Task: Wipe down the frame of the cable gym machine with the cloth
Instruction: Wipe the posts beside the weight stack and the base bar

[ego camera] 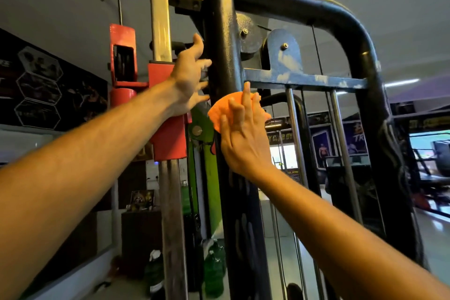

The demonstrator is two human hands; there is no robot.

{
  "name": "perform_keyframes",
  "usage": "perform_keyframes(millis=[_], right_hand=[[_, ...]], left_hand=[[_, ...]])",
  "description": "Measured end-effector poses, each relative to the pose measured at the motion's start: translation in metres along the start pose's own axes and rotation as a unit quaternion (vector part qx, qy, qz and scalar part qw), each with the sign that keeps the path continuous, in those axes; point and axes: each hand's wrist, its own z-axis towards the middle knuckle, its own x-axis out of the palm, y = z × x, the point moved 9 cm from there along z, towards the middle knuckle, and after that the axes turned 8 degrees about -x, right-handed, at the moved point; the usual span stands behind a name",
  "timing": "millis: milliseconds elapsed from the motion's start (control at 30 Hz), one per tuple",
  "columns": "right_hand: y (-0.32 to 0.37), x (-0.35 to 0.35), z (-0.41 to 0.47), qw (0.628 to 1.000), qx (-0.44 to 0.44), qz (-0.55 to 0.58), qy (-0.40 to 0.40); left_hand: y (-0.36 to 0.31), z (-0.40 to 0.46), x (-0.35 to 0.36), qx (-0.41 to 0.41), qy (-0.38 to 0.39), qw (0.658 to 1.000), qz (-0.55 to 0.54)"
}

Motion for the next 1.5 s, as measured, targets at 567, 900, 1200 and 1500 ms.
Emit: perform_keyframes(millis=[567, 900, 1200, 1500], right_hand=[[0.008, 0.000, 0.053, 0.996, 0.030, -0.089, -0.003], [-0.007, 0.006, -0.037, 0.999, 0.026, 0.016, -0.009], [-0.001, -0.001, -0.038, 0.994, 0.045, 0.094, -0.034], [-0.010, 0.002, -0.010, 0.996, 0.026, 0.078, -0.030]], left_hand=[[0.002, 0.002, -0.014, -0.015, -0.012, 1.000, -0.009], [0.024, -0.003, 0.000, -0.006, -0.041, 0.999, -0.015], [0.036, -0.007, 0.007, -0.002, -0.094, 0.994, 0.055], [0.044, -0.016, 0.018, -0.043, -0.129, 0.988, 0.071]])
